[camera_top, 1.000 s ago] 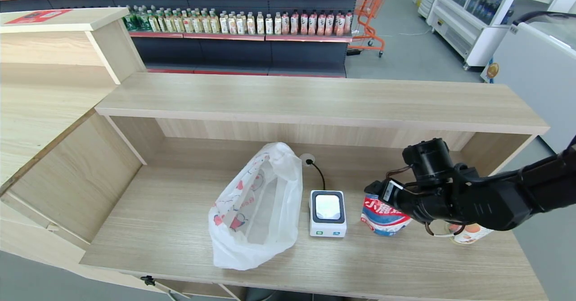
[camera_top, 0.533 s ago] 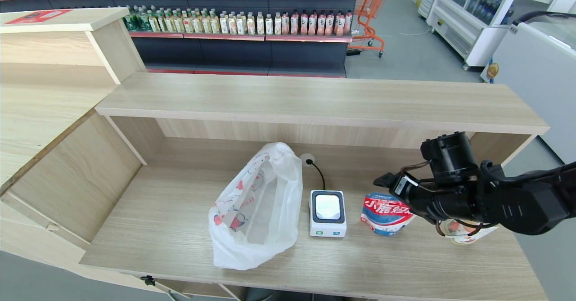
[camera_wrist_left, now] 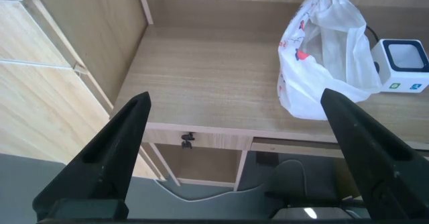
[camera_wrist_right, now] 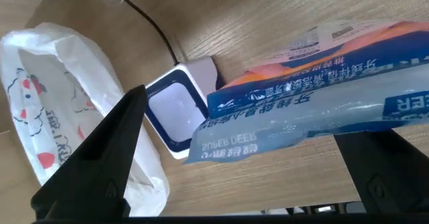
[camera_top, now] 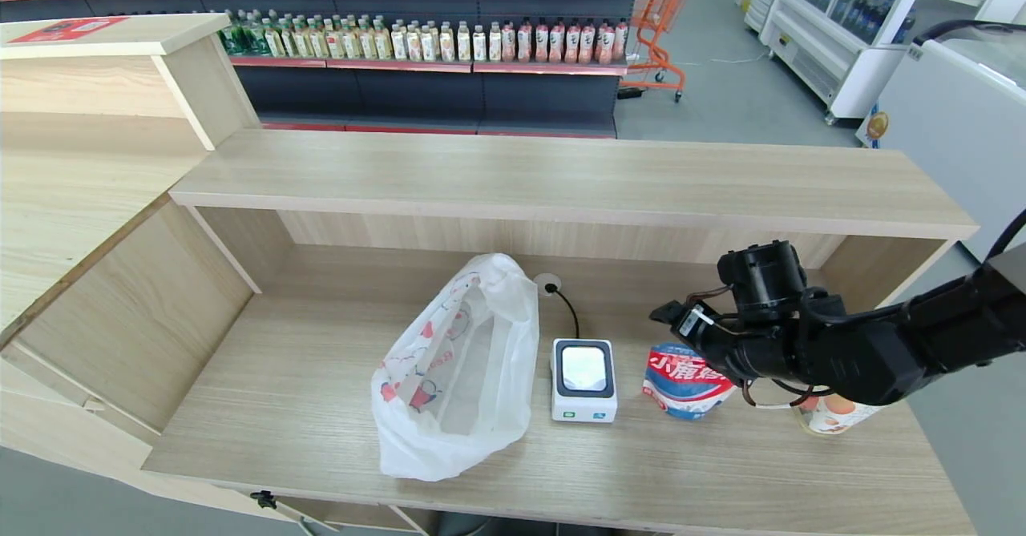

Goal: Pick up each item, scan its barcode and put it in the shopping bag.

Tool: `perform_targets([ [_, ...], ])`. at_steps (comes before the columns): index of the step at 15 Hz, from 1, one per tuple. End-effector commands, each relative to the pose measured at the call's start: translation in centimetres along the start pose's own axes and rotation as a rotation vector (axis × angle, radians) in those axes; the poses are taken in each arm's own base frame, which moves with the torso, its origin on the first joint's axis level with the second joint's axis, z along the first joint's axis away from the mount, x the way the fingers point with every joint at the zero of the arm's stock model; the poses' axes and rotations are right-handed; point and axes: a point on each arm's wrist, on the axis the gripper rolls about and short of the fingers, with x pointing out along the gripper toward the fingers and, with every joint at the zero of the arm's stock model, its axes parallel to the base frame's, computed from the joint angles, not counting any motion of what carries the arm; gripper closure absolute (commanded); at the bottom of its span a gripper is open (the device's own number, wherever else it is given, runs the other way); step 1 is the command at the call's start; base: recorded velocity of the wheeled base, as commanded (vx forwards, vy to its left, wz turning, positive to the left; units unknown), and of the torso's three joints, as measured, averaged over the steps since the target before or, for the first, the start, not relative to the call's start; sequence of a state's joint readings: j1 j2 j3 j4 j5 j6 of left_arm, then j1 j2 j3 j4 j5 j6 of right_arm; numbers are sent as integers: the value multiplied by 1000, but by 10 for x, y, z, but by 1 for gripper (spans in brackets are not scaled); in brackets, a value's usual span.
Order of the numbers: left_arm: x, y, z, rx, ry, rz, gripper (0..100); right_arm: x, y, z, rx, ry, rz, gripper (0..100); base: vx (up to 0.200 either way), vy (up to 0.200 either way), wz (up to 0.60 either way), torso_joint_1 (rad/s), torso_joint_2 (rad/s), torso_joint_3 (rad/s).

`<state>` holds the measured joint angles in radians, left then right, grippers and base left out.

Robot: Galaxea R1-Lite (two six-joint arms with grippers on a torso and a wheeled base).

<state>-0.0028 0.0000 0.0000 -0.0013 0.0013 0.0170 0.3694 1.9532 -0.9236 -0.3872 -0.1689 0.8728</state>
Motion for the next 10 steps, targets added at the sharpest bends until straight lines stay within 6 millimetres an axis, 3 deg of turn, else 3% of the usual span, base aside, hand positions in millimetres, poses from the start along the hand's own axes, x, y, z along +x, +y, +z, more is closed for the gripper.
perform_targets([
  [1,0,0,0,0,1,0,0,19,-6,-10,-21,32,-40,0,0,0,0,0,0,0],
  [6,0,0,0,0,0,0,0,42,-6,-10,-76,-7,-94,0,0,0,0,0,0,0],
  [10,0,0,0,0,1,0,0,41,-10,-5,-108,-42,-133,0,0,0,0,0,0,0],
])
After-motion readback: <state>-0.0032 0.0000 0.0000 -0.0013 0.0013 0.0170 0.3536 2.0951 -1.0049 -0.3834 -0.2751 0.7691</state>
